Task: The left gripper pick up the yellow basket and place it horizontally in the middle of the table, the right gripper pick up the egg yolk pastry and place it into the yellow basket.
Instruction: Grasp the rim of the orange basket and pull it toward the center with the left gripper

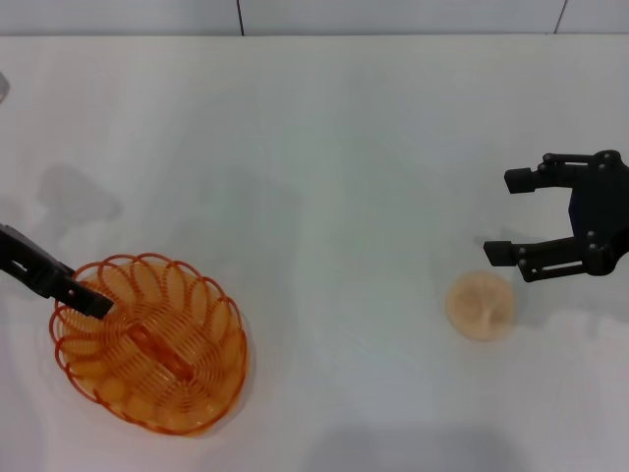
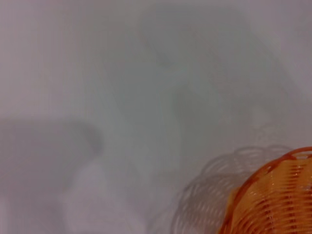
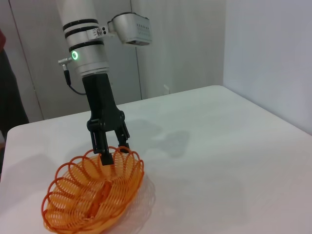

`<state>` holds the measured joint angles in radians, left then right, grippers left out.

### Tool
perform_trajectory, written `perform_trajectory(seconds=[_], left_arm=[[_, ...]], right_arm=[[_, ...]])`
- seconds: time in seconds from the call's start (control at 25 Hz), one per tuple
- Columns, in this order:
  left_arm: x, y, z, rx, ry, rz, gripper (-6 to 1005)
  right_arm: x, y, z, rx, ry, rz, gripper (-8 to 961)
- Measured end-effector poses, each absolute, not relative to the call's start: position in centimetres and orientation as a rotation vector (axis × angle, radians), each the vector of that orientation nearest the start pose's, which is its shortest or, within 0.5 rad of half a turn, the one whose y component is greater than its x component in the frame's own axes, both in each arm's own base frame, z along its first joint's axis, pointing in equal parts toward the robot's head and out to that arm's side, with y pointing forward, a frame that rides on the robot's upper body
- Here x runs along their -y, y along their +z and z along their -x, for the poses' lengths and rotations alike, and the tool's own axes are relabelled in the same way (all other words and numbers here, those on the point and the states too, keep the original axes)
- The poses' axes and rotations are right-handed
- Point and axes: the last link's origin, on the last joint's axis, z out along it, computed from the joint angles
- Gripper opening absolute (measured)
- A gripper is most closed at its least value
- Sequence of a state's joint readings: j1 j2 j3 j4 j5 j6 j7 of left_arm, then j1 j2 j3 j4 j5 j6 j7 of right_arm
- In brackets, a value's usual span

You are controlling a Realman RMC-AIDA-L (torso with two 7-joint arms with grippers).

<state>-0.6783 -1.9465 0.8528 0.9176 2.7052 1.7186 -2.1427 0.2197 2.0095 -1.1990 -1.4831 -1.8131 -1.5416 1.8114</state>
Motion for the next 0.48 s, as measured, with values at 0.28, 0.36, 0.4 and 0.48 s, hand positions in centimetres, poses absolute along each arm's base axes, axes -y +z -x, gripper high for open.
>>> perform_trajectory(seconds=[0.28, 0.36, 0.4, 0.48], left_arm=[[-34.95, 6.34, 28.39, 1.23, 0.508, 2.65, 763], [-34.96, 6.28, 28.39, 1.23, 0.509, 2.649, 734], [-34.96, 6.29, 28.39, 1.231, 0.509, 2.648, 719], [-34.97, 6.27, 28.4, 1.232, 0.508, 2.647, 660]], right_arm=[[-29.67, 6.03, -19.73, -0.33, 0.403, 2.802, 870], [-29.65, 6.04, -19.76, -0.332, 0.403, 2.801, 870], [-29.65, 6.05, -19.76, -0.333, 0.404, 2.801, 870], [-29.61, 6.07, -19.76, -0.335, 0.41, 2.801, 870]])
